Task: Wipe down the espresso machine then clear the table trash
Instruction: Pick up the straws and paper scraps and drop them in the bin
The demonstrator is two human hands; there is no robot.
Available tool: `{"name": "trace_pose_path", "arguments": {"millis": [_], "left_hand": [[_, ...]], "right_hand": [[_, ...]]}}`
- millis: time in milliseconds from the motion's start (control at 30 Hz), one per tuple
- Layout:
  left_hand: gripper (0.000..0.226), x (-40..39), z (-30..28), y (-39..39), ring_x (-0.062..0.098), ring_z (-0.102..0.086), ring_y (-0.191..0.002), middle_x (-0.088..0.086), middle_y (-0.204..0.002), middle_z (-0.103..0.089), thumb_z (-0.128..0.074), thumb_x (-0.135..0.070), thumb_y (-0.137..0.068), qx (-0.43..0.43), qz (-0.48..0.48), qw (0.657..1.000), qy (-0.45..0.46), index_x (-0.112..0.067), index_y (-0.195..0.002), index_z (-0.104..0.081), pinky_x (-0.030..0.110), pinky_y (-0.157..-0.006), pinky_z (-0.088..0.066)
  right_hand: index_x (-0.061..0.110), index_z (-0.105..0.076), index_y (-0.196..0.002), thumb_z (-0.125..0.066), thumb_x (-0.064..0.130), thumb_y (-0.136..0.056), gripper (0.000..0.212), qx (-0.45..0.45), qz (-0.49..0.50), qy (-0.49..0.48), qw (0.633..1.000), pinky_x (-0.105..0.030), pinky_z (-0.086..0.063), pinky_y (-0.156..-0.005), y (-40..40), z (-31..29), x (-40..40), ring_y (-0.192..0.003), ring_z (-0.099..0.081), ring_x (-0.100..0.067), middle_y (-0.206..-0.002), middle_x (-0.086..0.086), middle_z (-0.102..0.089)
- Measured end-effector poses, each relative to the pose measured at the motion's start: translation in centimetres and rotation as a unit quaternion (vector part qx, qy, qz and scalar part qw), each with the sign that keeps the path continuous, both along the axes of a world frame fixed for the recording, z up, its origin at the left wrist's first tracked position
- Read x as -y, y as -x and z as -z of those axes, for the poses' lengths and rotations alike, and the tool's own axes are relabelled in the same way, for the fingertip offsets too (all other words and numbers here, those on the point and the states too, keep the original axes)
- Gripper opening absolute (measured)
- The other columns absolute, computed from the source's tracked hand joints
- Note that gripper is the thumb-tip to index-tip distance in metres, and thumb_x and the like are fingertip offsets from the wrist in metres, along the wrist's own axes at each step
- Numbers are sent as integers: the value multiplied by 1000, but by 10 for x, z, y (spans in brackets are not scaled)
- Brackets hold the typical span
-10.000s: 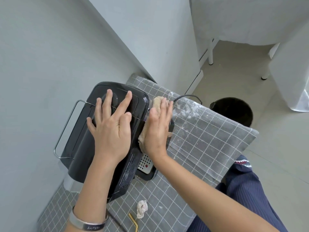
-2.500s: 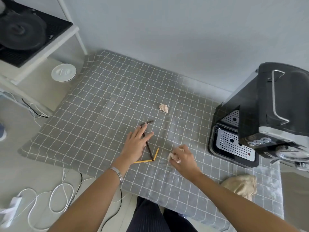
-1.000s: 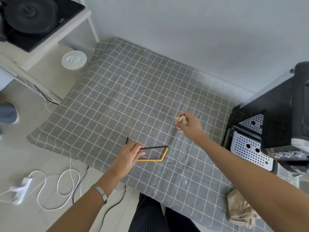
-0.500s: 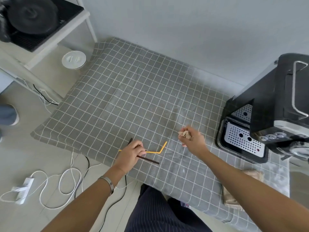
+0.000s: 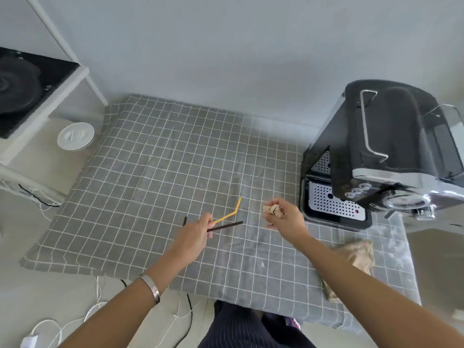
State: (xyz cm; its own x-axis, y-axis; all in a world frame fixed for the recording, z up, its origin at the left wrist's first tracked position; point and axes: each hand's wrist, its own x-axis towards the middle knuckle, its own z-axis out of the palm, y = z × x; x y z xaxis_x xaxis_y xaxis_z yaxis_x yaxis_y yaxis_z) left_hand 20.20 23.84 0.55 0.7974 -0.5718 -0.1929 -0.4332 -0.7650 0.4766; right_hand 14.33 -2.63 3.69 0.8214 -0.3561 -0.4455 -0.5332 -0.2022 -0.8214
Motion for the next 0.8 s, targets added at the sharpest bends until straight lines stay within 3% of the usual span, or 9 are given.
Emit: {"name": "trace_pose_path", "arguments": {"millis": [133, 267, 333, 400, 500, 600, 700, 800], "left_hand": [[10, 51, -30, 4, 4, -52, -52, -10, -64, -55, -43, -16, -99, -89, 48, 990, 97, -23, -93, -47, 18, -57, -43], [23, 122, -49, 33, 16, -64, -74, 0, -77, -65, -41, -21, -100, -237, 75, 961, 121, -35, -92, -57, 24, -70, -54], [22, 168, -58, 58, 3, -59, -61, 0, -87, -67, -42, -15, -100, -294, 91, 945, 113, -27, -93, -60, 18, -58, -47], [19, 220, -67, 89, -1, -46, -50, -4, -80, -63, -44, -13, -99, -345, 100, 926, 116, -16, -106, -62, 17, -49, -36], [21, 300, -73, 142, -2, -43, -44, 1, -79, -58, -45, -8, -98, -428, 85, 889, 140, -2, -114, -58, 14, -43, -32], [16, 381, -79, 201, -1, -40, -45, 3, -79, -54, -49, -8, -96, -544, 39, 823, 159, -2, -109, -56, 10, -40, -30], [8, 453, -76, 251, 2, -41, -47, 7, -79, -53, -48, -7, -97, -626, -3, 769, 128, -3, -99, -54, 11, -38, -29], [15, 510, -56, 287, 6, -43, -47, 8, -76, -52, -39, 1, -96, -657, -59, 747, 82, -1, -97, -54, 13, -39, -30]], "right_hand": [[12, -70, -100, -74, 2, -81, 21, 24, 64, -73, 995, -29, -61, -68, 36, -17, 27, -77, -65, -14, -91, -4, -66], [16, -73, -99, -76, 2, -79, 25, 36, 127, -94, 987, -24, -58, -61, 93, -31, 73, -71, -63, -14, -83, -5, -68], [22, -74, -97, -76, 3, -77, 27, 32, 162, -82, 983, -20, -53, -56, 129, -36, 103, -62, -60, -13, -74, -3, -68], [22, -76, -97, -76, 3, -77, 27, 35, 201, -93, 975, -25, -55, -59, 170, -37, 137, -61, -61, -15, -73, -4, -68], [20, -76, -94, -74, 7, -80, 19, 58, 316, -126, 939, -32, -60, -69, 238, -34, 189, -68, -65, -16, -81, -7, -70], [12, -72, -101, -69, 11, -85, 15, 73, 436, -146, 885, -35, -62, -75, 303, -28, 233, -70, -65, -13, -78, -6, -68], [12, -71, -100, -69, 13, -85, 16, 49, 525, -159, 835, -31, -62, -72, 360, -13, 272, -75, -67, -15, -84, -7, -68], [11, -70, -101, -67, 4, -81, 22, 13, 572, -192, 797, -28, -59, -66, 395, 9, 303, -73, -65, -17, -87, -8, -68]]}}
